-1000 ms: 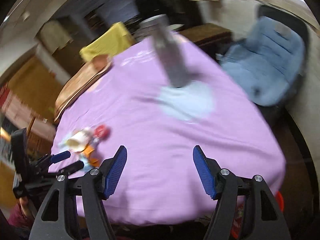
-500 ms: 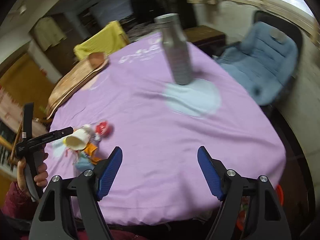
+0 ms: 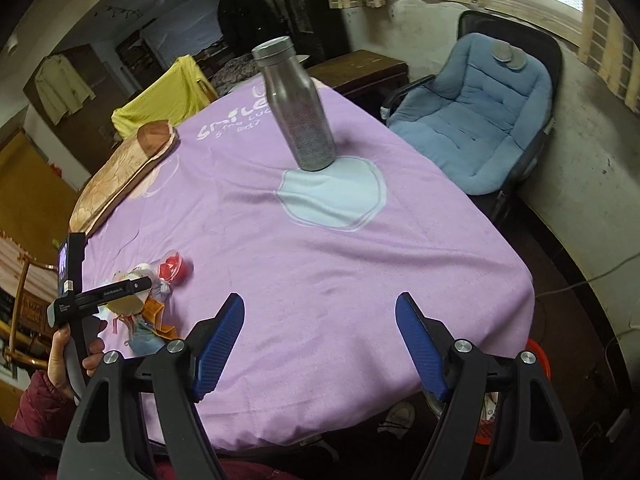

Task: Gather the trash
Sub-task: 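Grasp the white paper cup with the left tool while the right tool grasps the orange box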

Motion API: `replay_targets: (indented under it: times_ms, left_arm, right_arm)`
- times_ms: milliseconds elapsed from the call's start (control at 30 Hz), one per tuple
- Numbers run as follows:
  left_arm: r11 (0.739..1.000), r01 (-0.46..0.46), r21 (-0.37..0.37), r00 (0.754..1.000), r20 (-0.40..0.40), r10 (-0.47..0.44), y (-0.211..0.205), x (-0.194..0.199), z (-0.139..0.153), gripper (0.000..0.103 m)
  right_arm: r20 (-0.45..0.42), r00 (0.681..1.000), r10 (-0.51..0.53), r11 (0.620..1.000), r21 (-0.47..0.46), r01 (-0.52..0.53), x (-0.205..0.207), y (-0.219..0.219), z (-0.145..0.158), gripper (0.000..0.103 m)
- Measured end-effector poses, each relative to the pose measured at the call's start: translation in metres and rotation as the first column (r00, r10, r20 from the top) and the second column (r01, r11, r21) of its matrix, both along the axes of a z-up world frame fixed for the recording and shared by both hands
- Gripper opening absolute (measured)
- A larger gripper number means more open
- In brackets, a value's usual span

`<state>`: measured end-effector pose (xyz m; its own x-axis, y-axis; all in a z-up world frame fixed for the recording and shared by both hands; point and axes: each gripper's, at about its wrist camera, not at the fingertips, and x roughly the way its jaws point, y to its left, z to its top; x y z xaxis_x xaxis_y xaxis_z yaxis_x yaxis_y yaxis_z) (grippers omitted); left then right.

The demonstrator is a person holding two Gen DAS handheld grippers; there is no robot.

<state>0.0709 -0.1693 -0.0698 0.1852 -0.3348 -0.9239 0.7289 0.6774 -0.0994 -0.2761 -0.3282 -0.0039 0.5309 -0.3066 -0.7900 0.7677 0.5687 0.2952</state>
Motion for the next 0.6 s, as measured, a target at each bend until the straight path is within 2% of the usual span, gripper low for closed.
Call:
replay_targets:
  times_ms: [167, 333, 433, 600]
  left_arm:
    - [0.997, 0.015, -0.072, 0.998, 0.059, -0.011, 0.014, -0.012, 0.027, 0.077]
    - [0.988, -0.042, -0.146, 0.995, 0.086, 0.055, 0.048, -0.011, 0.057, 0.077]
    - [0.981, -0.103, -0.167, 0.987, 0.108, 0.122, 0.077, -0.008, 0.071, 0.077]
    - [0.958, -0.233, -0.165, 0.96, 0.12, 0.254, 0.139, -0.003, 0.081, 0.077]
  right_arm:
    - [0.0, 0.997, 0.072, 0.997, -0.001, -0.072, 0.022, -0.001, 0.0, 0.077]
    - [0.014, 0.984, 0.18, 0.983, 0.02, -0.18, 0.055, 0.0, -0.002, 0.077]
    - [0.031, 0.962, 0.271, 0.961, 0.057, -0.272, 0.084, 0.005, -0.008, 0.077]
    - [0.047, 0.894, 0.445, 0.886, 0.121, -0.448, 0.142, 0.029, -0.023, 0.077]
